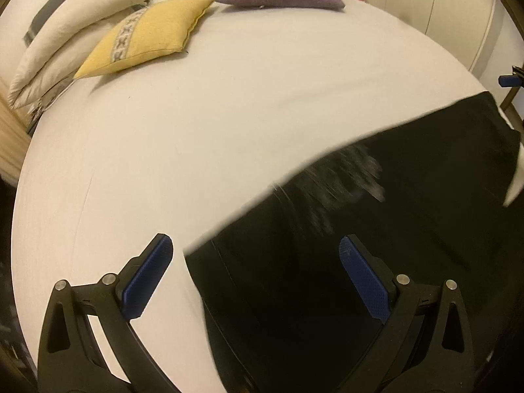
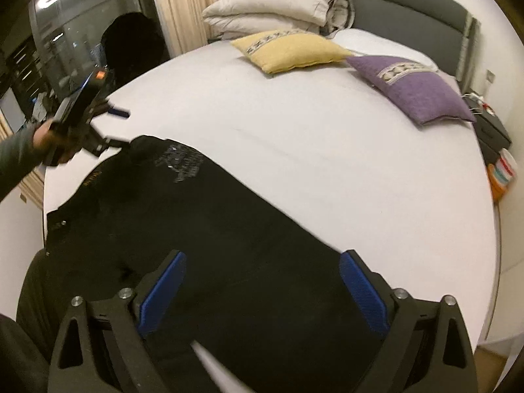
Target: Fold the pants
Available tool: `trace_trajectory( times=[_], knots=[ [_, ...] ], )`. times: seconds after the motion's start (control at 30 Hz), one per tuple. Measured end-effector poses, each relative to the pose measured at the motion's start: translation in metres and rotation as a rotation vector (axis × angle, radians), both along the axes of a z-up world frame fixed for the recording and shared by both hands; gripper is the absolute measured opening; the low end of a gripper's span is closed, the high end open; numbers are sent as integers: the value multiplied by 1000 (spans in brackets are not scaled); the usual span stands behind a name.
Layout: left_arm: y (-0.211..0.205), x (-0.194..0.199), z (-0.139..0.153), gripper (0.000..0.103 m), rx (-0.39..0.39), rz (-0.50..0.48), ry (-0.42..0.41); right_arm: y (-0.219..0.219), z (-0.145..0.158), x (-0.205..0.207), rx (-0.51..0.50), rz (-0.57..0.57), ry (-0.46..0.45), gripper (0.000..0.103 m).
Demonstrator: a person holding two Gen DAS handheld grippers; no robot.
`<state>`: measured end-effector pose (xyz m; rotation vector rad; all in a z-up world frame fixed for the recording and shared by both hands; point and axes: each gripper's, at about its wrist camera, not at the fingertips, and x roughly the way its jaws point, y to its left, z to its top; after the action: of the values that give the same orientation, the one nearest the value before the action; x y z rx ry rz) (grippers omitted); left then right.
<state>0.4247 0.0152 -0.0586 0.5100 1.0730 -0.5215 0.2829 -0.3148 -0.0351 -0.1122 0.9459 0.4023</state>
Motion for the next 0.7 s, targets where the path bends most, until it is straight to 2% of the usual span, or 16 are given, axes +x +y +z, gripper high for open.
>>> trace_trajectory(
  times=[0.1, 0.2, 0.27, 0.4, 0.5, 0.57, 0.6, 0.63, 0.7],
  knots=[
    [-9, 29, -15, 102, 1, -54, 38, -8, -16, 24, 10, 34, 29, 89],
    [-17, 47, -35, 87, 12, -130, 115, -10, -29, 42, 21, 59, 47, 89],
    [-21, 56, -49, 86, 29, -173, 157, -11, -36, 52, 50, 76, 63, 89],
    [-23, 72, -70, 70, 26, -190, 231, -8, -53, 67, 54, 107, 94, 85],
    [-21, 83, -77, 69, 9, -188, 253, -6, -63, 73, 54, 143, 112, 84],
    [-19, 87, -76, 53, -2, -196, 247, -7, -68, 74, 50, 154, 121, 84],
    [-19, 87, -75, 32, -18, -207, 245, -7, -69, 75, 45, 155, 123, 84],
    [-20, 86, -73, 16, -24, -218, 235, -7, -70, 74, 44, 154, 125, 84],
    [-22, 78, -72, 12, 6, -244, 191, -10, -71, 79, 52, 152, 127, 84]
  ],
)
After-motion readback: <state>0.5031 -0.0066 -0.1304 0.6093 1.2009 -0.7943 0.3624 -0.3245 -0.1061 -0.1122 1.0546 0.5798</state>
